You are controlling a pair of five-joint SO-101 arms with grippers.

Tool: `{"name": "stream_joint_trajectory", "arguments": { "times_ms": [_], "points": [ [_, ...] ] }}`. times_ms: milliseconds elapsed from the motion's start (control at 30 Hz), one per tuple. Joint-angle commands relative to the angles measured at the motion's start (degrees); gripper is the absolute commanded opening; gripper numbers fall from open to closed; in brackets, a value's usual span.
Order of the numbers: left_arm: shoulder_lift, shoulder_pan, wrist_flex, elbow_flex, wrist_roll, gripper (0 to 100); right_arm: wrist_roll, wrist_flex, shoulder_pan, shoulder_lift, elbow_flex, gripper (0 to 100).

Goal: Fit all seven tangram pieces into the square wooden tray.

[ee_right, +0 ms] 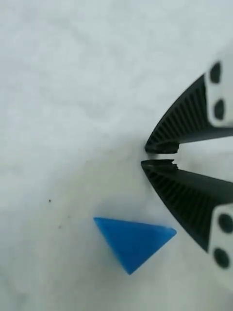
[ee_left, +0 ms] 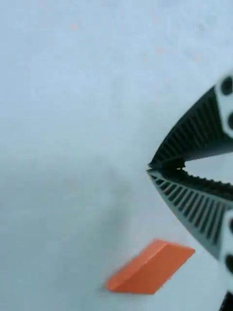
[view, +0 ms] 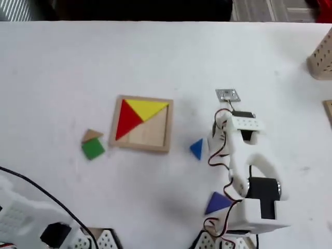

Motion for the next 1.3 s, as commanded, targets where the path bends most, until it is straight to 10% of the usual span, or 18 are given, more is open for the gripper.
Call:
{"name": "stream_joint_trajectory", "arguments": {
  "times_ms": [0, 1000, 1267],
  "points": [
    [-3.5, 3.8, 2.5, -2.2, -0.4, 2, 0.8, -0.8, -0.7, -0.2, -2.1, 4.5],
    [-22.8, 20.7, -6.1, 23.6, -0.2, 2, 0.5, 4.4, -10.2, -11.5, -0.7, 4.5],
    [-22.8, 20.7, -11.6, 25.8, -0.1, 2, 0.5, -8.7, -10.1, -23.1, 16.0, 4.5]
  ]
}}
